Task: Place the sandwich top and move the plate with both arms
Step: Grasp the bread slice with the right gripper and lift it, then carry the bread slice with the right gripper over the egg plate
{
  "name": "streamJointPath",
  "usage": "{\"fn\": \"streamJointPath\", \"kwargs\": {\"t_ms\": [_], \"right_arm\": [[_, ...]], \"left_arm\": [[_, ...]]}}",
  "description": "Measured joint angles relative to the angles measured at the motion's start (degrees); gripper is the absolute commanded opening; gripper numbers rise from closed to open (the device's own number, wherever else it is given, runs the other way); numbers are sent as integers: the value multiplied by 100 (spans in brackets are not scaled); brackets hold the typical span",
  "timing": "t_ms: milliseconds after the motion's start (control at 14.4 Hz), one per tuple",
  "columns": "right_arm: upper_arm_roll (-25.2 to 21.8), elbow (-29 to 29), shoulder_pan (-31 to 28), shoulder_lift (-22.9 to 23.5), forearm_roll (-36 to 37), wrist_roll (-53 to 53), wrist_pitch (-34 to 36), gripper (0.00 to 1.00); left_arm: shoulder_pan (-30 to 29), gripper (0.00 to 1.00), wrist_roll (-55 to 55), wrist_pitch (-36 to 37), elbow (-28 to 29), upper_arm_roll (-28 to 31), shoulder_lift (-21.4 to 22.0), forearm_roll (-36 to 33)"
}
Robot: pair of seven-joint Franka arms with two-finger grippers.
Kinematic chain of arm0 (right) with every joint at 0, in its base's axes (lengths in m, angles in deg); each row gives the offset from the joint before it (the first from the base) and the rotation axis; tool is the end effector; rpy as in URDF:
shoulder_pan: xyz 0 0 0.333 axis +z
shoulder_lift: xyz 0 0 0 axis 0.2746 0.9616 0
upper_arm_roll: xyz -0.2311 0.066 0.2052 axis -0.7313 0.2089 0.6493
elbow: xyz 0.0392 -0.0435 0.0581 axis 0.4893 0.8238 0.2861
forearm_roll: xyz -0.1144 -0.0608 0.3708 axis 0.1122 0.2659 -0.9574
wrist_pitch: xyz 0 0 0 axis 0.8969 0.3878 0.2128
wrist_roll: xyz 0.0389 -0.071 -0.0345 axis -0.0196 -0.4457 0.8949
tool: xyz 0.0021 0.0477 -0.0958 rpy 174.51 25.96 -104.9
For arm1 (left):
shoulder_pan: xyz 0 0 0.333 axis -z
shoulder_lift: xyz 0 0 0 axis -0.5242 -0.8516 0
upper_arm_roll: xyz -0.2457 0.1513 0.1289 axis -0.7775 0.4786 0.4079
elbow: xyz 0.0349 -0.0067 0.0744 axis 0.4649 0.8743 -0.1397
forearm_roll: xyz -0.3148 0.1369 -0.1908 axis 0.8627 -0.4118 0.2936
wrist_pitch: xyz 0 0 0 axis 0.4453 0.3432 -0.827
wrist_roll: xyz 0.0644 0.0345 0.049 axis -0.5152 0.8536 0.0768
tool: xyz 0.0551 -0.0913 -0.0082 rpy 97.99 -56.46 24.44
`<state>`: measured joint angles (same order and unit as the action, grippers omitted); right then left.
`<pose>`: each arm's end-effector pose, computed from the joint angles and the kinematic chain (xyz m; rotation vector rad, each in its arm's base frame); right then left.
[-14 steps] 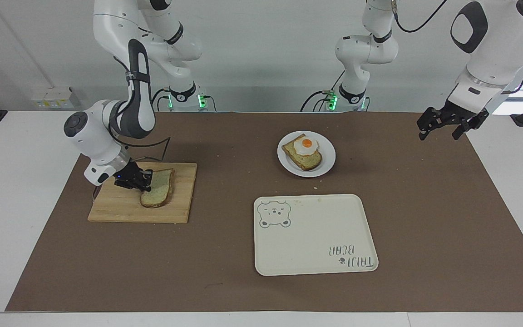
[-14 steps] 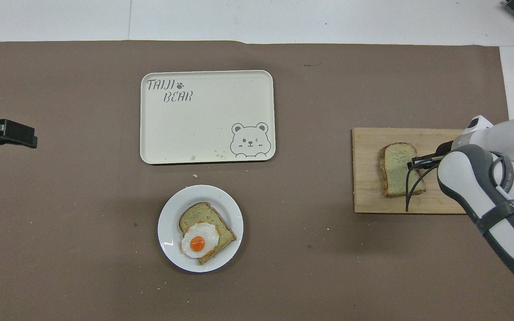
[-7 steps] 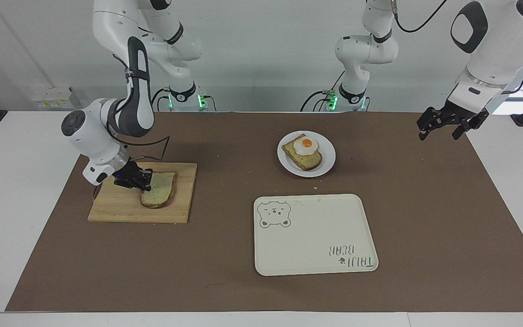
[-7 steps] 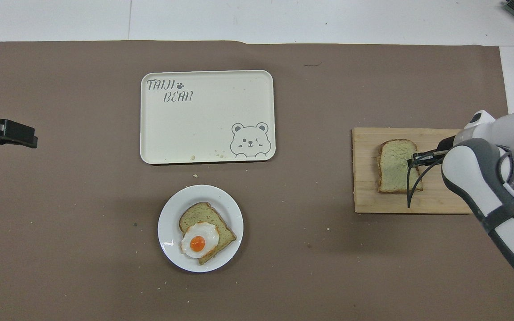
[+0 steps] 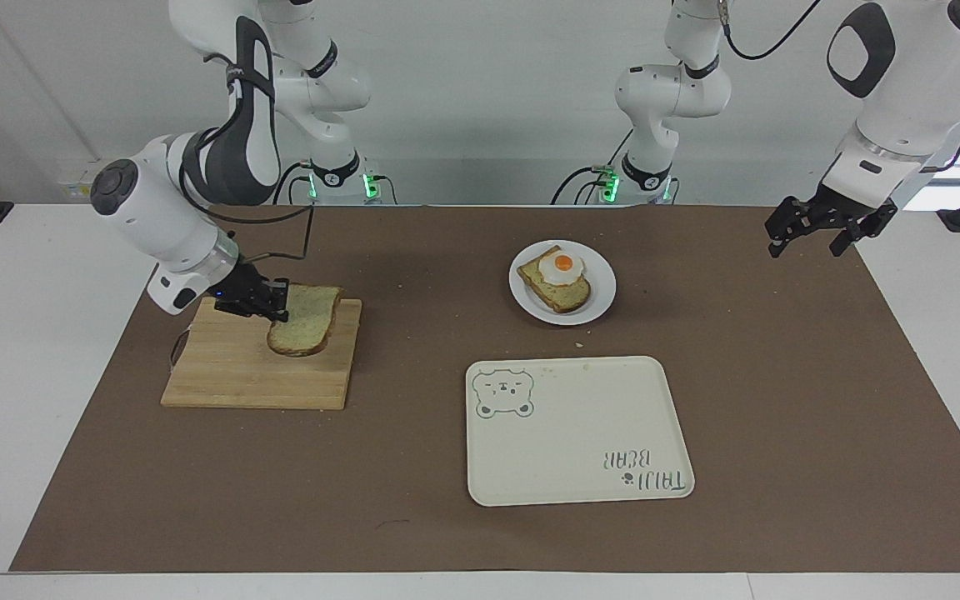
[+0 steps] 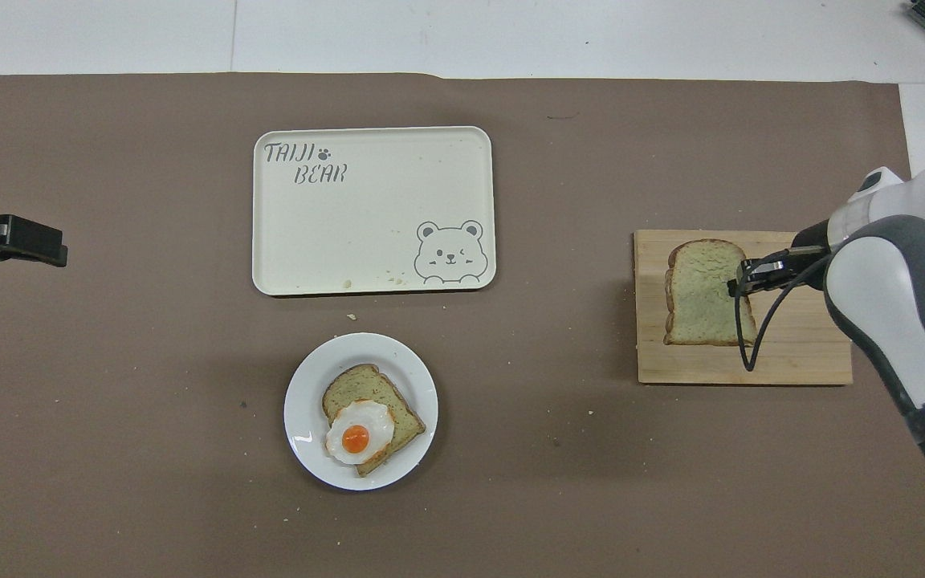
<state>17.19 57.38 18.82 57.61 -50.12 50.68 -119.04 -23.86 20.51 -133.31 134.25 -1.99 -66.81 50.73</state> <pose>0.5823 0.0011 0.4302 -2.8866 -0.0908 0.1645 0.5643 -0.0084 0.6001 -3.1251 0.0885 -0.0112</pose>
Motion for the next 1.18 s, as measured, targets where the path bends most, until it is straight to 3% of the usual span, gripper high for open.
{"fn": "streamJointPath", "kwargs": {"t_ms": [557,765,1183], "right_arm": [[157,-204,1972,-4,-290,-2316,80,0],[213,-200,2674,98,-423,-3066,-344,0],[222,-174,3803,608,-857,-3215,-1434,0]], "left_arm": [[0,100,0,0,0,0,0,0],[0,100,0,0,0,0,0,0],[0,100,0,0,0,0,0,0]]}}
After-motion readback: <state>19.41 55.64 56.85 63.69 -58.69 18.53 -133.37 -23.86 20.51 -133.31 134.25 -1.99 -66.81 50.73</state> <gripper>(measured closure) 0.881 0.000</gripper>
